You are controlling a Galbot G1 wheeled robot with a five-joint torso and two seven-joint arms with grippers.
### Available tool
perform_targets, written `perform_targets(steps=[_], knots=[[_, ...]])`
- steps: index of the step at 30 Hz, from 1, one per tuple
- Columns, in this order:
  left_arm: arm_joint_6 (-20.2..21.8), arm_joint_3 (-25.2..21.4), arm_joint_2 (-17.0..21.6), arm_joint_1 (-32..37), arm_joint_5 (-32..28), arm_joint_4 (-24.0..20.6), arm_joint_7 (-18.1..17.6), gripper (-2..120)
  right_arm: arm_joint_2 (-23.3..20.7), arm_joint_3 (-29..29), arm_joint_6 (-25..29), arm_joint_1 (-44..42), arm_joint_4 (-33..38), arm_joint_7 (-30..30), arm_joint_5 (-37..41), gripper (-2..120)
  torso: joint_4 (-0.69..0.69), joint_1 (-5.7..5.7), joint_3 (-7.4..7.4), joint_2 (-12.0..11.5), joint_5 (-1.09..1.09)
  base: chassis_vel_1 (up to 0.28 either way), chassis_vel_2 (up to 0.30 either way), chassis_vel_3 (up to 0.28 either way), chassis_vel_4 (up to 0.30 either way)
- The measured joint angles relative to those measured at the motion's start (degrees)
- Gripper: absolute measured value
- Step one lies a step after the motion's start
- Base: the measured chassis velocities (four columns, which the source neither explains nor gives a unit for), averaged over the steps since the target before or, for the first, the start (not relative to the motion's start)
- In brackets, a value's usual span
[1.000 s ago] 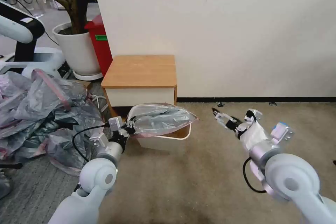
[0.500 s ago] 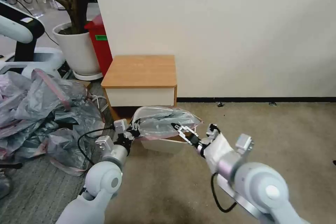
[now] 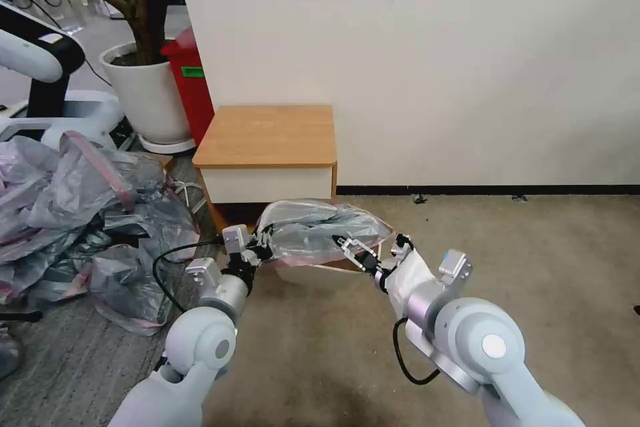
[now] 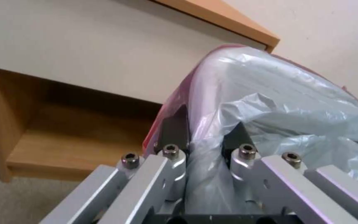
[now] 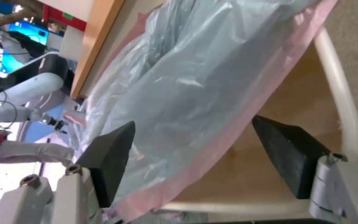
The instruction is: Pick up the garbage bag from the table and place it over the trash can.
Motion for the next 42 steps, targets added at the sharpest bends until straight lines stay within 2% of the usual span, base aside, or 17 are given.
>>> perform_targets(steps=[8,11,12,15,17,20,22,24,42], knots=[[0.2,0.0,0.1,0.1,-0.1,-0.4,0.0,9,0.5,-0.5,0.1,0.1,-1.5,-1.4,-2.1,59,0.0,0.0,0.0,0.0,-0.01,0.0,0.0,0.0,0.0],[0.2,0.0,0.1,0.1,-0.2,-0.5,0.0,9,0.6,-0.6,0.1,0.1,-1.9,-2.0,-2.6,45,0.0,0.0,0.0,0.0,-0.01,0.0,0.0,0.0,0.0],[0.2,0.0,0.1,0.1,-0.2,-0.5,0.0,9,0.6,-0.6,0.1,0.1,-1.9,-2.0,-2.6,45,0.0,0.0,0.0,0.0,-0.01,0.0,0.0,0.0,0.0],[0.3,0.1,0.1,0.1,-0.3,-0.5,0.0,9,0.8,-0.6,0.2,0.2,-2.1,-2.7,-2.9,32,0.0,0.0,0.0,0.0,-0.01,0.0,0.0,0.0,0.0],[0.3,0.1,0.0,0.1,-0.3,-0.5,0.0,9,0.9,-0.6,0.2,0.3,-2.1,-2.8,-3.0,29,0.0,0.0,0.0,0.0,0.0,0.0,0.0,0.0,0.0],[0.3,0.2,-0.1,0.0,-0.3,-0.5,0.0,9,1.0,-0.6,0.2,0.3,-2.2,-3.1,-3.5,14,0.0,0.0,0.0,0.0,0.0,0.0,0.0,0.0,0.0],[0.3,0.2,-0.1,0.0,-0.3,-0.4,0.0,9,1.0,-0.6,0.2,0.3,-2.2,-3.2,-3.7,11,0.0,0.0,0.0,0.0,0.0,0.0,0.0,0.0,0.0],[0.3,0.3,-0.2,-0.1,-0.3,-0.3,0.0,9,0.8,-0.7,0.3,0.2,-2.2,-3.7,-4.5,0,0.0,0.0,0.0,0.0,-0.01,0.0,0.0,0.0,0.0],[0.2,-0.3,-1.7,-1.5,-2.4,1.6,-1.5,9,0.2,-0.4,4.7,-2.7,-1.4,-10.1,-10.2,0,0.0,0.0,0.0,0.0,0.0,0.0,0.0,0.0,0.0]])
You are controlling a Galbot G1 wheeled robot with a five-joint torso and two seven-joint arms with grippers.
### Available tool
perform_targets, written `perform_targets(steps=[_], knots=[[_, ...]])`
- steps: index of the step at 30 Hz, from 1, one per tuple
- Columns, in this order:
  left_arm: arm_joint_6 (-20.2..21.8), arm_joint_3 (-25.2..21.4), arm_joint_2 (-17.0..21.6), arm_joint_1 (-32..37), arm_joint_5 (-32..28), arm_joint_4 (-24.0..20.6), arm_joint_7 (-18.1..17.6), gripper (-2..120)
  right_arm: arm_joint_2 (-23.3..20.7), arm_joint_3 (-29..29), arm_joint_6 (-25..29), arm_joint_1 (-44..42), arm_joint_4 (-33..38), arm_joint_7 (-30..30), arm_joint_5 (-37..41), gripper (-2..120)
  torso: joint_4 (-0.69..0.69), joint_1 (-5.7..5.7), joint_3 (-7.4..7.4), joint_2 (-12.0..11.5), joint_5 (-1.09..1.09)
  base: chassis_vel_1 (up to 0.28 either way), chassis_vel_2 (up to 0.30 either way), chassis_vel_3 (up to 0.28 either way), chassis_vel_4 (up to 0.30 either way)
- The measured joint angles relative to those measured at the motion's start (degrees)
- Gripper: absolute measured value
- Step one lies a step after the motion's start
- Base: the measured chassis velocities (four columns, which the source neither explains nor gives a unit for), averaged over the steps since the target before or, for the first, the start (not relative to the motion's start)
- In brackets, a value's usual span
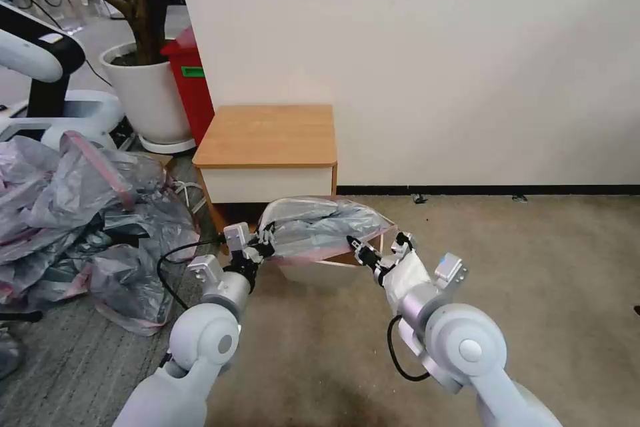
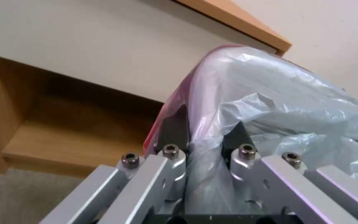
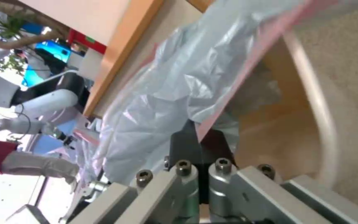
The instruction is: Pick up the garbage bag from the table and place it over the trash can.
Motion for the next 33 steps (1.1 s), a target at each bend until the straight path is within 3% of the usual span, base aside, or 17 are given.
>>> perform_targets(steps=[27,31,33], knots=[[-0.7,-0.6,-1.4,-1.2,-1.7,1.1,-1.8,9,-0.3,0.6,-1.2,-3.0,5.6,1.2,-1.1,0,0.0,0.0,0.0,0.0,0.0,0.0,0.0,0.0,0.0],[-0.7,-0.6,-1.3,-1.1,-1.7,0.9,-1.8,9,-0.6,0.8,-1.9,-3.1,5.7,2.1,-1.0,10,0.0,0.0,0.0,0.0,0.0,0.0,0.0,0.0,0.0],[-0.7,-0.5,-1.3,-1.2,-1.7,0.9,-1.8,9,-0.5,0.9,-2.4,-3.2,5.7,3.4,-1.0,22,0.0,0.0,0.0,0.0,0.0,0.0,0.0,0.0,0.0]])
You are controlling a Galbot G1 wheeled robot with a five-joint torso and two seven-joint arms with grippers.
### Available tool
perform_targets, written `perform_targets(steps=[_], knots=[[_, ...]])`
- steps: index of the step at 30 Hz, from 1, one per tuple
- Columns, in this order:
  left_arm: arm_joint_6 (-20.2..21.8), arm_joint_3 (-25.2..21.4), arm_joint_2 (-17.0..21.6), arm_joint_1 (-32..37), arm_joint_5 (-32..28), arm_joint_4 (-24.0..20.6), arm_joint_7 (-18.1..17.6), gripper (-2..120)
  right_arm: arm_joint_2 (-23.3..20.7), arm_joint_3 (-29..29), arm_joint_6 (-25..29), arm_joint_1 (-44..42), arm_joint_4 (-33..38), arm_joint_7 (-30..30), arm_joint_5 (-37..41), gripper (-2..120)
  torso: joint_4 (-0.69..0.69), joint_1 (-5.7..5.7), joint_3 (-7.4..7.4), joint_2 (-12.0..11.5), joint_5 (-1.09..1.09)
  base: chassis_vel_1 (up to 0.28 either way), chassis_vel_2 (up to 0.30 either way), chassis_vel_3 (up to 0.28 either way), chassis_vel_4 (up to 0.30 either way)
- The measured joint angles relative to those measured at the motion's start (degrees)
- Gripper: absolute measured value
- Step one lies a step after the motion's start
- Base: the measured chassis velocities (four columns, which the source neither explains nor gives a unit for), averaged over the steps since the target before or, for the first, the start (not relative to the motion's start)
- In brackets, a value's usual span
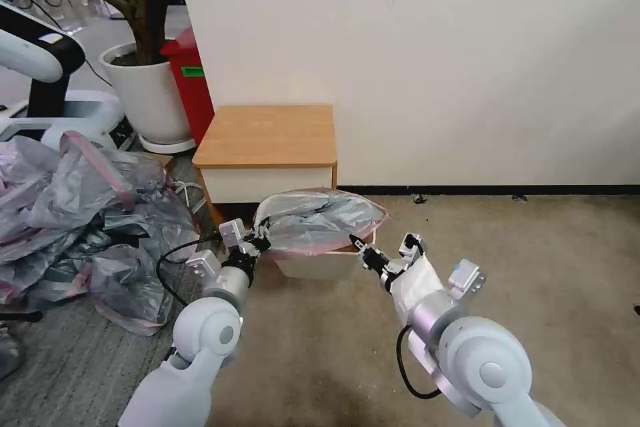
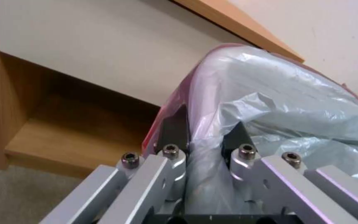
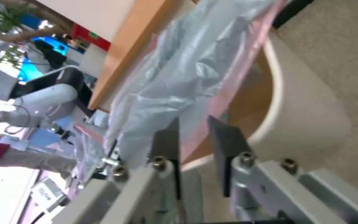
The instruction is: Pick up the garbage bag from the table and place it over the trash can.
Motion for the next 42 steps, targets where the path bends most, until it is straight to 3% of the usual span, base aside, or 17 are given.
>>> perform_targets(steps=[9,10,22,33,42], knots=[[0.0,0.3,-0.1,0.0,0.0,-0.2,0.0,9,0.8,0.3,-0.1,0.7,0.2,1.5,1.6,50,0.0,0.0,0.0,0.0,0.0,0.0,0.0,0.0,0.0],[0.0,0.3,-0.1,0.1,0.1,-0.2,0.0,9,1.2,0.6,0.0,1.1,0.4,1.7,3.0,65,0.0,0.0,0.0,0.0,0.0,0.0,0.0,0.0,0.0],[0.2,0.9,-0.1,0.3,0.3,-0.6,0.1,9,2.3,0.7,-0.3,3.0,-0.7,3.7,6.7,104,0.0,0.0,0.0,0.0,0.0,0.0,0.0,0.0,0.0],[0.3,2.1,-0.2,0.7,2.5,-1.6,0.8,9,2.5,0.7,-0.3,4.2,-1.5,3.9,7.1,112,0.0,0.0,0.0,0.0,0.0,0.0,0.0,0.0,0.0],[0.4,3.4,-1.1,1.4,3.7,-1.8,1.2,9,3.4,0.3,-0.1,5.1,-3.2,3.9,7.0,102,0.0,0.0,0.0,0.0,0.0,0.0,0.0,0.0,0.0]])
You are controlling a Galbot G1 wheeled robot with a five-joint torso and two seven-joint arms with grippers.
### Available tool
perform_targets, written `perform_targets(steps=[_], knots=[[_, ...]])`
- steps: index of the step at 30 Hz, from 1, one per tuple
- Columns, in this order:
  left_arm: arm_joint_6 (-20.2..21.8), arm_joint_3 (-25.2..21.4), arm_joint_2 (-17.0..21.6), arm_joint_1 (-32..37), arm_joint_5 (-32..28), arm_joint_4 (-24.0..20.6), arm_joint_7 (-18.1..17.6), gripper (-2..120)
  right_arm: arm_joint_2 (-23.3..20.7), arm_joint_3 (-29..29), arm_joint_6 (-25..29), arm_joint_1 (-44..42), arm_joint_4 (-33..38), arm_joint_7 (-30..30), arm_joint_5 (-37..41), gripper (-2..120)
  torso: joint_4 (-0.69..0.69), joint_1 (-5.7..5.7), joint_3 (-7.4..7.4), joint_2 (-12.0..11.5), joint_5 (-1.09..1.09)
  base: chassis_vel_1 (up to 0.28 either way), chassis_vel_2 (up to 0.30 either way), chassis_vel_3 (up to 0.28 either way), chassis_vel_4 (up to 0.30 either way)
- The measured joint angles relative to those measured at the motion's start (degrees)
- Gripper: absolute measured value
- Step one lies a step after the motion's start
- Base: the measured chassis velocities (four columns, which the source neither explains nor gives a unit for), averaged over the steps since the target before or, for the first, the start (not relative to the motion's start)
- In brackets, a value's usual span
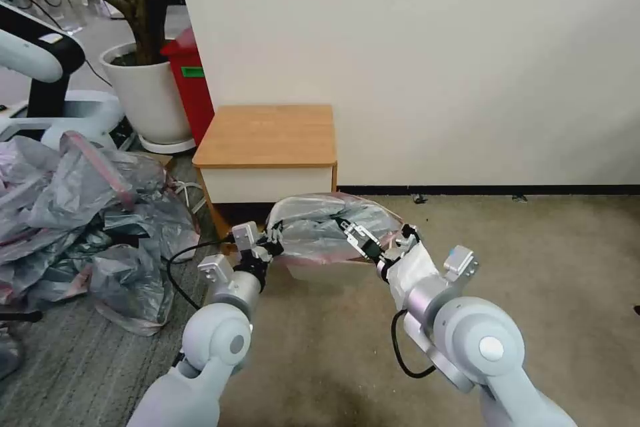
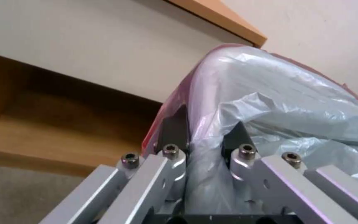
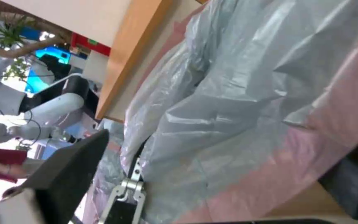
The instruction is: Pick up the garbage bag from the table and place it over the trash can.
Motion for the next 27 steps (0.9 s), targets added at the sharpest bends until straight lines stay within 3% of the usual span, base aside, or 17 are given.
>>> perform_targets(steps=[6,9,13,14,16,19,27], knots=[[0.1,0.2,0.4,0.1,-0.1,-0.4,0.0,9,0.4,0.0,0.1,0.1,-0.9,-0.3,-0.4,86,0.0,0.0,0.0,0.0,0.0,0.0,0.0,0.0,0.0],[0.1,0.3,0.5,0.1,-0.2,-0.4,0.0,9,0.7,0.1,0.4,0.1,-1.3,-1.3,-1.1,71,0.0,0.0,0.0,0.0,0.0,0.0,0.0,0.0,0.0],[0.1,0.5,0.6,0.1,-0.2,-0.4,0.0,9,0.8,0.0,1.1,0.1,-1.6,-2.2,-1.7,61,0.0,0.0,0.0,0.0,0.0,0.0,0.0,0.0,0.0],[0.1,0.5,0.6,0.0,-0.3,-0.4,0.0,9,0.9,0.0,1.4,0.1,-1.8,-2.5,-2.1,52,0.0,0.0,0.0,0.0,0.0,0.0,0.0,0.0,0.0],[0.1,0.5,0.6,0.0,-0.3,-0.3,0.0,9,0.9,0.0,1.4,0.1,-1.8,-2.6,-2.2,49,0.0,0.0,0.0,0.0,0.0,0.0,0.0,0.0,0.0],[0.2,0.6,0.7,-0.2,-0.4,0.0,0.0,9,0.9,0.0,1.6,-0.1,-1.9,-3.1,-2.6,34,0.0,0.0,0.0,0.0,0.0,0.0,0.0,0.0,0.0],[0.2,0.3,0.7,-0.5,-0.7,0.5,-0.1,9,0.9,0.0,2.0,-0.6,-1.8,-4.8,-3.9,7,0.0,0.0,0.0,0.0,0.0,0.0,0.0,0.0,0.0]])
